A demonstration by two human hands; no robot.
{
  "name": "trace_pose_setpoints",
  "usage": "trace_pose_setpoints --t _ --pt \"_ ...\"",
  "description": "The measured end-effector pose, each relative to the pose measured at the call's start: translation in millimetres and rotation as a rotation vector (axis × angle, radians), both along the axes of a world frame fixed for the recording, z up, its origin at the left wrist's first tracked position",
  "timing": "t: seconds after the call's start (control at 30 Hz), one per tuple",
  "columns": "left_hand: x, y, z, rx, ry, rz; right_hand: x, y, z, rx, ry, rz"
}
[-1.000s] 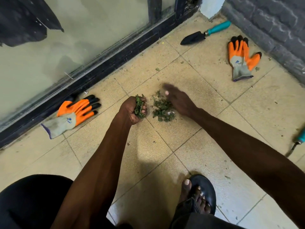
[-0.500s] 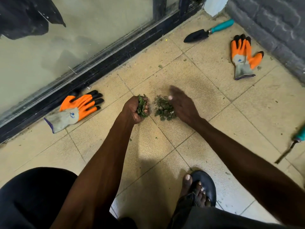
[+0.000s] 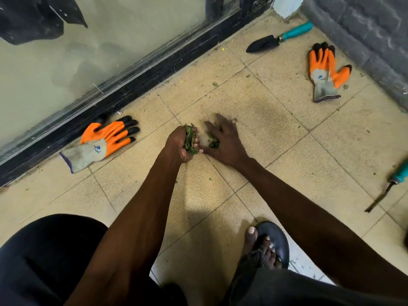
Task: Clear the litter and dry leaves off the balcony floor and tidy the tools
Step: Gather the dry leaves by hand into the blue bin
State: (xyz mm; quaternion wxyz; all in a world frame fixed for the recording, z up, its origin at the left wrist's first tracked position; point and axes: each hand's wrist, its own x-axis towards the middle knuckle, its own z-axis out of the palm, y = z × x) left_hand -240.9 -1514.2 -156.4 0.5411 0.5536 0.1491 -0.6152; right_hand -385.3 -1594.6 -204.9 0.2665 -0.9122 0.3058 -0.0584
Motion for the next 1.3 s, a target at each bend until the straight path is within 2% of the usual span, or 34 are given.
trace_pose_setpoints --t 0.13,0.27,0.33,0.43,0.53,0.63,0.83,0.93,1.03,1.1,1.17,1.23,1.3 --pt "3 3 -4 0.011 0.013 0.042 2 6 -15 -0.108 -0.105 0.209" --pt "3 4 -6 0.041 -0.011 0.036 -14 10 -19 -0.152 -0.250 0.164" --pt "1 3 -6 0.043 -0.013 0.027 -21 8 -14 -0.124 -0.261 0.133" --pt "-5 0 -4 0.023 0.003 0.011 -28 -1 -2 -0.030 -0.092 0.171" --pt "-10 -2 -4 0.028 -0.001 0.005 -39 -13 7 0.046 0.119 0.375" --pt "-15 -3 -4 0.037 0.012 -0.005 -57 -19 12 0.011 0.236 0.527" --pt "-27 -7 -1 0.055 -0.045 -0.050 -86 2 15 -0.104 0.167 0.414" --pt "-32 -7 3 0.056 -0.111 -0.095 -92 9 22 -0.180 0.224 0.332" --pt "-36 -7 7 0.067 -0.208 -0.158 -90 10 31 -0.192 0.318 0.379" --pt "-40 -7 7 0.076 -0.284 -0.173 -88 7 35 -0.176 0.253 0.261" --pt "-44 -6 5 0.068 -0.332 -0.171 -84 -4 38 -0.078 0.042 -0.016" --pt "-48 -5 1 0.038 -0.339 -0.167 -79 -18 41 0.124 -0.226 -0.407" --pt "-52 -3 -2 0.018 -0.333 -0.157 -69 -24 50 0.490 -0.436 -0.790"
